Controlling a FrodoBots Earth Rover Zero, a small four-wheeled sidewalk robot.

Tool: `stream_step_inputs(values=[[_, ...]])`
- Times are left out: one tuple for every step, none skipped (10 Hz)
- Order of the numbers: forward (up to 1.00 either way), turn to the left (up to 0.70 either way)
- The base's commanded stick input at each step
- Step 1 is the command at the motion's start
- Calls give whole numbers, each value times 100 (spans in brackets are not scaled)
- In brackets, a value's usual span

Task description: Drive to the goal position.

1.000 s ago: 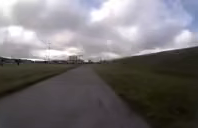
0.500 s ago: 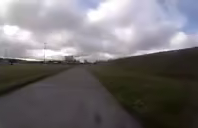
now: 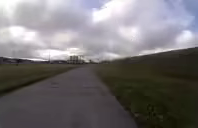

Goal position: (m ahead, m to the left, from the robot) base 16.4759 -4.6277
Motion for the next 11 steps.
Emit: stream_step_inputs(values=[[100,0],[100,0],[100,0],[100,0],[100,0],[100,0],[100,0],[100,0],[100,0],[100,0],[100,0]])
